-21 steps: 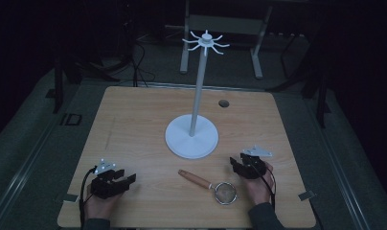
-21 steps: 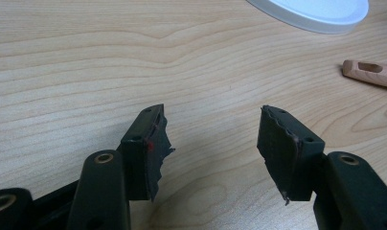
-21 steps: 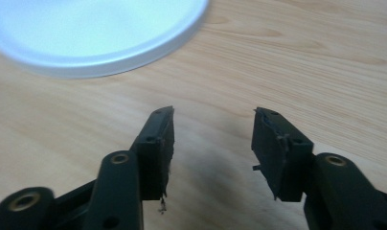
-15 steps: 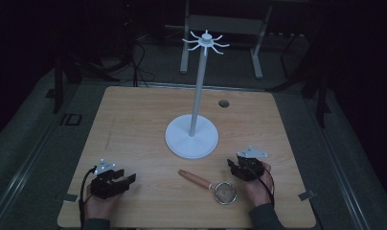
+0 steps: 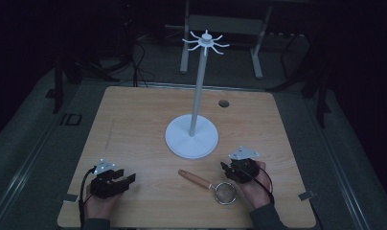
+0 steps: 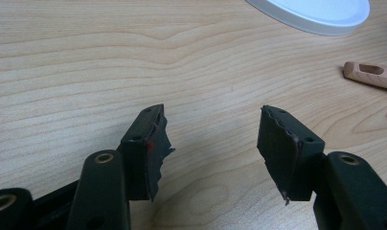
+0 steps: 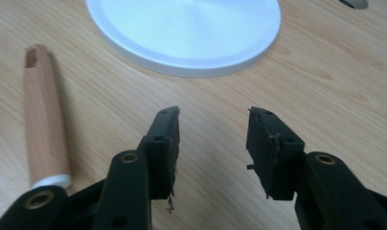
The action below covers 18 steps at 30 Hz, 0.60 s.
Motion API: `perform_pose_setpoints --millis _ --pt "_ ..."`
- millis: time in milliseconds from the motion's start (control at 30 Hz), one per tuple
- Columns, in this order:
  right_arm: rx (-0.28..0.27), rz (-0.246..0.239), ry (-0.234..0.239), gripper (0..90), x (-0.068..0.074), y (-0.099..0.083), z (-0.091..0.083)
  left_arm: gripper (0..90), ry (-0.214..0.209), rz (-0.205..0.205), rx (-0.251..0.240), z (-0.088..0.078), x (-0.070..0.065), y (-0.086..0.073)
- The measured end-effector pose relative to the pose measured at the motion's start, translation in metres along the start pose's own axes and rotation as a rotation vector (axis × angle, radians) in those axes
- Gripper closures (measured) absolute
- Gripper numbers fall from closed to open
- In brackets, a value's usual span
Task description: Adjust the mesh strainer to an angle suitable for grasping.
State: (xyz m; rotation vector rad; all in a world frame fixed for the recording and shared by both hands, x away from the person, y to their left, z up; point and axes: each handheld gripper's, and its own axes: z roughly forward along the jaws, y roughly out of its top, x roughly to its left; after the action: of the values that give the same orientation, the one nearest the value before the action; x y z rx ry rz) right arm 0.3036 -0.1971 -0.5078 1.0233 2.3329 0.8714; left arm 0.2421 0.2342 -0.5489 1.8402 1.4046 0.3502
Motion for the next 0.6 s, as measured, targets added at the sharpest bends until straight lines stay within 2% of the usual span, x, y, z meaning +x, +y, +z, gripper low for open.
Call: perform_pose_setpoints --millis 133,300,433,467,600 --pt "0.025 -0.018 0.035 50.0 0.004 0.006 -0.002 43.6 0.000 0.000 0.000 0.000 0.000 0.000" --pt "0.063 -0.068 0.082 48.7 0.014 0.012 -0.002 43.7 0.000 0.000 0.000 0.000 0.000 0.000" --pt "0.078 -0.088 0.107 50.8 0.017 0.015 -0.001 43.6 0.000 0.001 0.001 0.000 0.000 0.000" --pt "0.096 -0.111 0.123 52.7 0.020 0.016 0.000 43.7 0.000 0.001 0.001 0.000 0.000 0.000" --pt "0.120 -0.142 0.142 53.1 0.026 0.017 0.001 43.7 0.001 0.000 0.000 0.000 0.000 0.000"
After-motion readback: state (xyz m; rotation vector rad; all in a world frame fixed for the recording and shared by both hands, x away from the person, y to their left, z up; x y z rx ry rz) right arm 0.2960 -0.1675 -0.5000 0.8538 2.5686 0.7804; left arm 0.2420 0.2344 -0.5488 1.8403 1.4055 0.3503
